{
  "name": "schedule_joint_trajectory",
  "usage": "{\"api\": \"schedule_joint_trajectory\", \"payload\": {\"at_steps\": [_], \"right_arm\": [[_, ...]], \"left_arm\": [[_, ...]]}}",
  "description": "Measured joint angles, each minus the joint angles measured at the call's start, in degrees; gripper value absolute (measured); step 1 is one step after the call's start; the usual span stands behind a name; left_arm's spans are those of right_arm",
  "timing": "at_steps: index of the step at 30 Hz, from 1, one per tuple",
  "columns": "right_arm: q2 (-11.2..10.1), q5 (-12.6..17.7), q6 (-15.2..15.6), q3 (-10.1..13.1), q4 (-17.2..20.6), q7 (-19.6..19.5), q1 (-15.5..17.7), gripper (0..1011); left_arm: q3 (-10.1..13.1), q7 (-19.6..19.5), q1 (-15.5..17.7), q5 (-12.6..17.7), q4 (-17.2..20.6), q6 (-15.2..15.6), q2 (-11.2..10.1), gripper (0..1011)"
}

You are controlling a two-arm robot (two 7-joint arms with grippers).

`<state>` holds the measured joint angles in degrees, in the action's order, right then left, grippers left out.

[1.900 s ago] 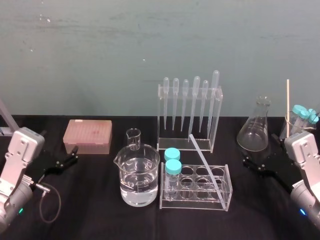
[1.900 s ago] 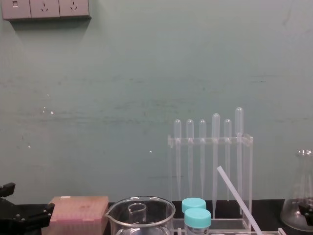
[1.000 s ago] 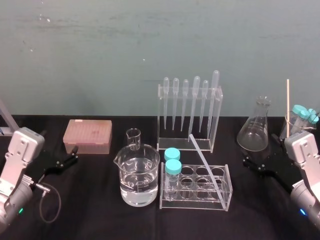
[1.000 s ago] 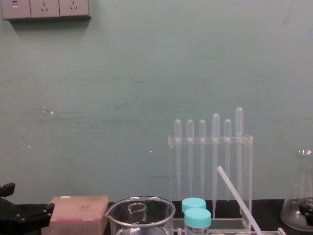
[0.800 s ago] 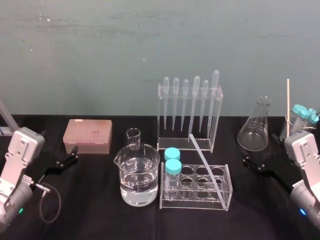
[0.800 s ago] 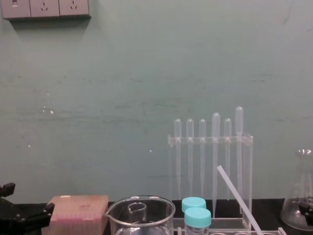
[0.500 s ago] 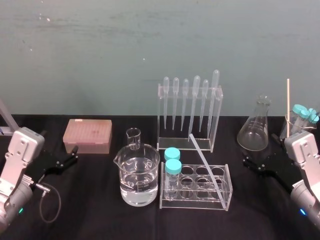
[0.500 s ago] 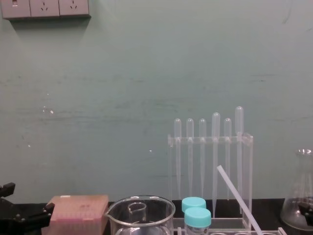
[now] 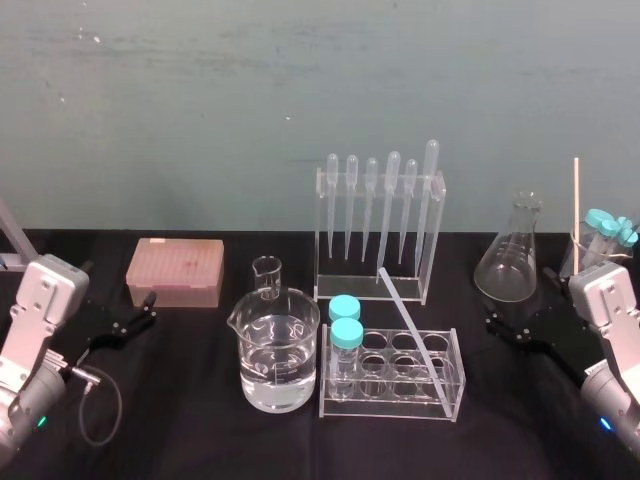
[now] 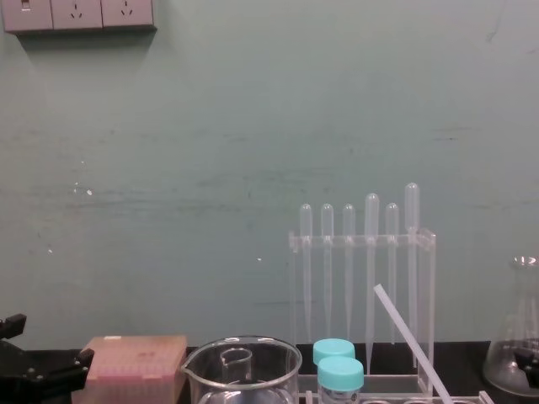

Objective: Pick up the stirring rod with one hand, then place it down.

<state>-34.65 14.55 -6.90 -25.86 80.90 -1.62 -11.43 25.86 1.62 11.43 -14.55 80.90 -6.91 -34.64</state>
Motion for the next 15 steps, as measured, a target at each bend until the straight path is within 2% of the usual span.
{"api": "schedule_joint_trajectory", "payload": {"at_steps": [8, 11, 14, 15], "right_arm": [[0.0, 0.0, 0.0, 0.0, 0.0, 0.0, 0.0, 1000], [0.33, -0.41, -0.43, 0.82, 0.2, -0.39, 0.22, 1000], [0.75, -0.65, -2.54, 1.8, 0.74, -0.56, 0.51, 1000], [0.95, -0.76, -4.18, 2.2, 1.09, -0.49, 0.63, 1000]], "left_arm": [[0.0, 0.0, 0.0, 0.0, 0.0, 0.0, 0.0, 1000], [0.0, 0.0, 0.0, 0.0, 0.0, 0.0, 0.0, 1000], [0.0, 0.0, 0.0, 0.0, 0.0, 0.0, 0.0, 1000], [0.0, 0.0, 0.0, 0.0, 0.0, 0.0, 0.0, 1000]]}}
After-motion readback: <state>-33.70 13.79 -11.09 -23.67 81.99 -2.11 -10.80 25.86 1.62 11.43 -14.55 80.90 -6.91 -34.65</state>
